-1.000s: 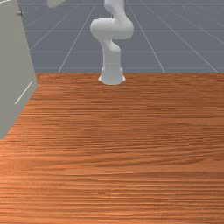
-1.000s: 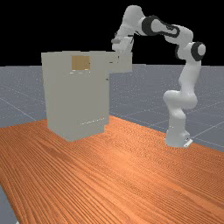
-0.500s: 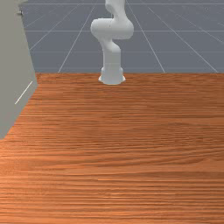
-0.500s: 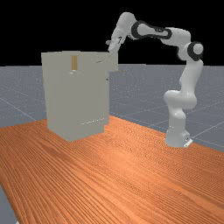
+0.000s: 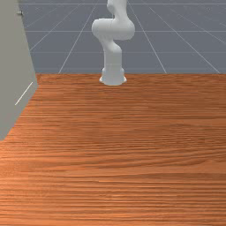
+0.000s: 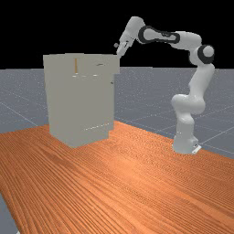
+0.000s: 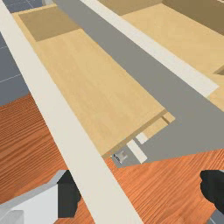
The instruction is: Open the drawer
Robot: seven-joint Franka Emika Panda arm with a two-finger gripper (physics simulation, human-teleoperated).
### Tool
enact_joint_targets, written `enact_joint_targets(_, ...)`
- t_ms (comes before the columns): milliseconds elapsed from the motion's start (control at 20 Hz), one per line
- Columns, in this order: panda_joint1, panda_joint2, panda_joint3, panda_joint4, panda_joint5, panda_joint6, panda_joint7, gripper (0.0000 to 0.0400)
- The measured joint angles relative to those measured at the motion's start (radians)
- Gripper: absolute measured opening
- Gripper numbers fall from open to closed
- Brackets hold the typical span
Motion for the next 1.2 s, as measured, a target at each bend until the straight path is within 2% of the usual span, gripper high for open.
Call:
enact_joint_targets(100, -0.014, 0.007, -0.036, 0.003, 0.002, 0.025, -0.006, 0.0400)
enact_joint_targets(250, -0.017, 0.013, -0.058, -0.008, 0.006, 0.088, -0.008, 0.0399)
enact_joint_targets(650, -0.013, -0.009, -0.010, -0.068, -0.001, 0.157, 0.017, 0.0400)
enact_joint_targets(750, -0.026, -0.026, 0.039, -0.104, -0.008, 0.154, 0.059, 0.0400)
enact_joint_targets(850, -0.049, -0.061, 0.123, -0.147, -0.029, 0.149, 0.129, 0.0400)
enact_joint_targets(950, -0.068, -0.091, 0.177, -0.174, -0.037, 0.134, 0.182, 0.0400)
enact_joint_targets(1100, -0.075, -0.120, 0.223, -0.192, -0.037, 0.105, 0.222, 0.0400)
enact_joint_targets(1150, -0.074, -0.111, 0.230, -0.173, -0.020, 0.082, 0.220, 0.0400)
enact_joint_targets(1200, -0.054, -0.076, 0.211, -0.080, 0.021, 0.051, 0.193, 0.0400)
